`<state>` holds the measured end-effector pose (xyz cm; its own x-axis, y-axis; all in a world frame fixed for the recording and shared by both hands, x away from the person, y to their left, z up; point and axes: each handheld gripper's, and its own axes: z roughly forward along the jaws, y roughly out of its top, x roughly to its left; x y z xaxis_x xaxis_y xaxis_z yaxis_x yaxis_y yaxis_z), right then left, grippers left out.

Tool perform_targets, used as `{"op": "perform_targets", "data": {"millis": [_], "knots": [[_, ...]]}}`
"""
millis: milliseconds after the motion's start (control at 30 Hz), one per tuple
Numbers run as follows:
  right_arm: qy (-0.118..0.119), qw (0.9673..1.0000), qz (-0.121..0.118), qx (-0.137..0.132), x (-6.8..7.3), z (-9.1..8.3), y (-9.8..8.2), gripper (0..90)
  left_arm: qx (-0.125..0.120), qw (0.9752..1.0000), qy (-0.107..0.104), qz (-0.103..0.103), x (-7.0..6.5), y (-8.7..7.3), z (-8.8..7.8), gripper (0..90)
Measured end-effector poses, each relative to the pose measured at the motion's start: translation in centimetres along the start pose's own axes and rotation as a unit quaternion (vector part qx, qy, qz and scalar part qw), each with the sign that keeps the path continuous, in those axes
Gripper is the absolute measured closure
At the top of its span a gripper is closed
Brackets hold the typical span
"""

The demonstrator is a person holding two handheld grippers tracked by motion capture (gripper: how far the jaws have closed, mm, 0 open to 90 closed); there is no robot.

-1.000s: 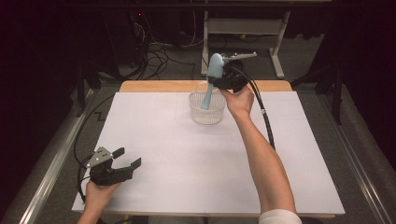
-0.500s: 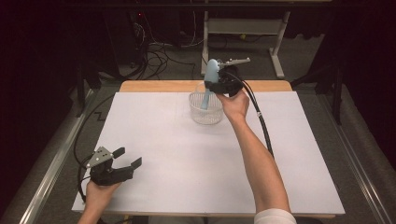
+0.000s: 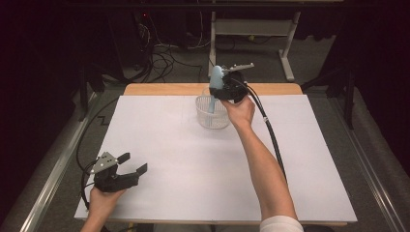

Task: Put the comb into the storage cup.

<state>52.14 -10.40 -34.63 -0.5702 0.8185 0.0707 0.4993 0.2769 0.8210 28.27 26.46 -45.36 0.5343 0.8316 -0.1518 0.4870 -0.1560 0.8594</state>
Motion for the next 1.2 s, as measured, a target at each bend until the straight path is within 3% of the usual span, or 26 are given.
{"op": "perform_targets", "data": {"millis": [300, 633, 1200], "knots": [[-0.003, 0.9999, 0.009, 0.007, -0.5, 0.2, -0.8, 51.0, 0.002, 1.0000, -0.004, 0.000, 0.0, 0.1, 0.2, 17.8], [0.009, 0.9997, 0.018, 0.012, -0.8, 0.4, -1.0, 49.0, 0.001, 1.0000, -0.004, -0.003, -0.1, 0.1, 0.1, 17.8], [-0.002, 0.9983, 0.045, 0.036, -2.4, -0.1, -1.2, 42.4, 0.003, 1.0000, -0.001, -0.005, -0.2, 0.1, 0.2, 17.8]]}}
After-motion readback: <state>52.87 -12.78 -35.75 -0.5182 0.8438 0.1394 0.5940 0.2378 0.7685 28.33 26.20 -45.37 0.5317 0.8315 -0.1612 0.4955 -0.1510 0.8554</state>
